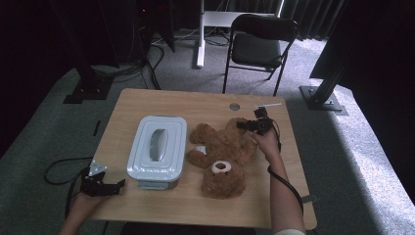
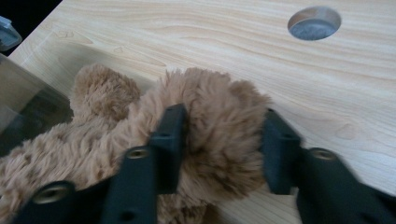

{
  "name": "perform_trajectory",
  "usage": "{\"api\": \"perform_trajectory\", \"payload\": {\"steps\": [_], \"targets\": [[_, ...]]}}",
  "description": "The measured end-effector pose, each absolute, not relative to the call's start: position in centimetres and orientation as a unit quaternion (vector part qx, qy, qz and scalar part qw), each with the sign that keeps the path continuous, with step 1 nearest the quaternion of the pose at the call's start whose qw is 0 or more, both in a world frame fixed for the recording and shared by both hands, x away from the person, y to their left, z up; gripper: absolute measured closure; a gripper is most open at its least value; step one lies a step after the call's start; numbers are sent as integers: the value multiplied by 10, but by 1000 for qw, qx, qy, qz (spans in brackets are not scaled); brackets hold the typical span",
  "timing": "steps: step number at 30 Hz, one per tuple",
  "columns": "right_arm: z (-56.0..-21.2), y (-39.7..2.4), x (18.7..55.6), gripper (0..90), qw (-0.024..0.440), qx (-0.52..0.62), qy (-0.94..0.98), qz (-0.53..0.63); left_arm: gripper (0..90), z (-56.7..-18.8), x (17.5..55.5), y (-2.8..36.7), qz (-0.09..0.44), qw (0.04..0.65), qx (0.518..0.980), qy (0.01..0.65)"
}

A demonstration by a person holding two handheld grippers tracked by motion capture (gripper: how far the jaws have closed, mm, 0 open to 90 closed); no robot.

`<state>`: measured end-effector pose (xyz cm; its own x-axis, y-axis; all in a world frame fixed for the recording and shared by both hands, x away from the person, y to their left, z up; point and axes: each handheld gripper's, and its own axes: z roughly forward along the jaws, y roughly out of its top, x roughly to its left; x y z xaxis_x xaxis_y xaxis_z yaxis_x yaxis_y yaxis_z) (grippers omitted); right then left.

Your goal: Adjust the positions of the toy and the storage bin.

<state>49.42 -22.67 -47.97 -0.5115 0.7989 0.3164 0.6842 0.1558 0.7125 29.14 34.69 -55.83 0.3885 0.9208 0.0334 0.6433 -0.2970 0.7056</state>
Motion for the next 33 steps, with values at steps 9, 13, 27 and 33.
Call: {"api": "perform_trajectory", "payload": {"steps": [9,13,27,33], "targets": [[-476,-237,477,729,104,491,761,411,6,-558,291,347,224,310,773,506],[-475,-248,468,738,117,497,758,405,6,-558,291,347,224,310,773,506],[-481,-306,403,738,147,539,729,396,6,-558,291,347,224,310,773,506],[-487,-330,350,737,164,557,710,399,6,-558,291,347,224,310,773,506]]}}
